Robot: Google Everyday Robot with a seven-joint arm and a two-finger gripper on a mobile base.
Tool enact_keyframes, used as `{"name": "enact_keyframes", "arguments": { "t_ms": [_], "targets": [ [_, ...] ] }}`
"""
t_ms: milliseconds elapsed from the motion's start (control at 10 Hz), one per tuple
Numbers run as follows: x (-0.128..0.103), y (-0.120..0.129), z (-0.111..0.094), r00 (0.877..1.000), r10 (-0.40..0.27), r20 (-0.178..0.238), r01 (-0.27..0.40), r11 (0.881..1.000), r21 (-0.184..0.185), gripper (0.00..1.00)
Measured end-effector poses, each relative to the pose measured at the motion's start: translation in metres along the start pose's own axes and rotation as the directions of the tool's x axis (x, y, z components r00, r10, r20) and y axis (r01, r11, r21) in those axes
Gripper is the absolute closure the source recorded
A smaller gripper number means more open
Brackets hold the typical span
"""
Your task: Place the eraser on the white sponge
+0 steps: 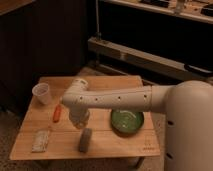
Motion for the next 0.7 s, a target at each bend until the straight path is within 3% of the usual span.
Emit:
{"name": "enact_keyframes", "arguments": {
  "t_ms": [200,300,500,700],
  "targets": [
    [-0.002,0.006,0.006,1.000,0.006,0.011,-0.005,1.000,-0.013,0.39],
    [-0.003,0.009,0.008,1.000,0.003,0.017,-0.003,1.000,0.002,0.28],
    [-0.004,0.014,0.012,0.999,0.006,0.035,-0.008,0.999,0.047,0.20],
    [-0.005,0.018,0.017,0.998,0.016,0.067,-0.023,0.995,0.099,0.20]
  ]
}}
